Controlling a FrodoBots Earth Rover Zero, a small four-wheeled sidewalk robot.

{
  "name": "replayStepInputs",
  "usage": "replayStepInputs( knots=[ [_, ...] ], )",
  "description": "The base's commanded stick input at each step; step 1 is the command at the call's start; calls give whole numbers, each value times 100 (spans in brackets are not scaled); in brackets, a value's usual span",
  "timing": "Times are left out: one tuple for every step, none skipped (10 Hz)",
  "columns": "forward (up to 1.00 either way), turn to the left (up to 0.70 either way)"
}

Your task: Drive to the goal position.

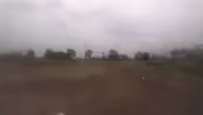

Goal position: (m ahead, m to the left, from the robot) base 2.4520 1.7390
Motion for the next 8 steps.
replayStepInputs(
  knots=[
    [70, -2],
    [70, -6],
    [70, -10],
    [70, -14],
    [70, -18],
    [70, -22],
    [70, -26],
    [70, -30]
  ],
)
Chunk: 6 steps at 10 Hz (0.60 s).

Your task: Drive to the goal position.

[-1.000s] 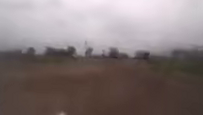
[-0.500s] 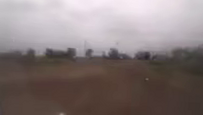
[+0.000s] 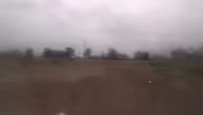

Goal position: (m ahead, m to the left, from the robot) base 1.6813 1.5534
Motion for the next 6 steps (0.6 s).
replayStepInputs(
  knots=[
    [70, -34],
    [70, -35],
    [70, -35],
    [70, -35],
    [70, -35],
    [70, -35]
  ],
)
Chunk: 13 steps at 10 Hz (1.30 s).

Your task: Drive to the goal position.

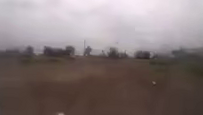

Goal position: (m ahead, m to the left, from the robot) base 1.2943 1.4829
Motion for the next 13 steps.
replayStepInputs(
  knots=[
    [70, -25],
    [70, -3],
    [70, 0],
    [70, 0],
    [70, 0],
    [70, 0],
    [70, 0],
    [70, 0],
    [70, 0],
    [70, 0],
    [70, 0],
    [70, 0],
    [70, 0]
  ],
)
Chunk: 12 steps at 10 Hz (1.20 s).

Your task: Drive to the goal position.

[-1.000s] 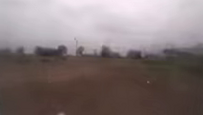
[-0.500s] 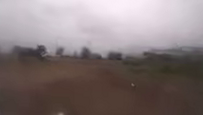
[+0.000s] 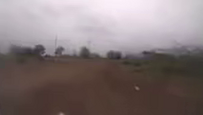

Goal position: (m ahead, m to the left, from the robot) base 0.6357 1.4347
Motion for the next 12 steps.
replayStepInputs(
  knots=[
    [70, 0],
    [70, 0],
    [70, 0],
    [70, 0],
    [70, 0],
    [70, 0],
    [70, 0],
    [70, 0],
    [70, -18],
    [70, -35],
    [70, -35],
    [70, -35]
  ],
)
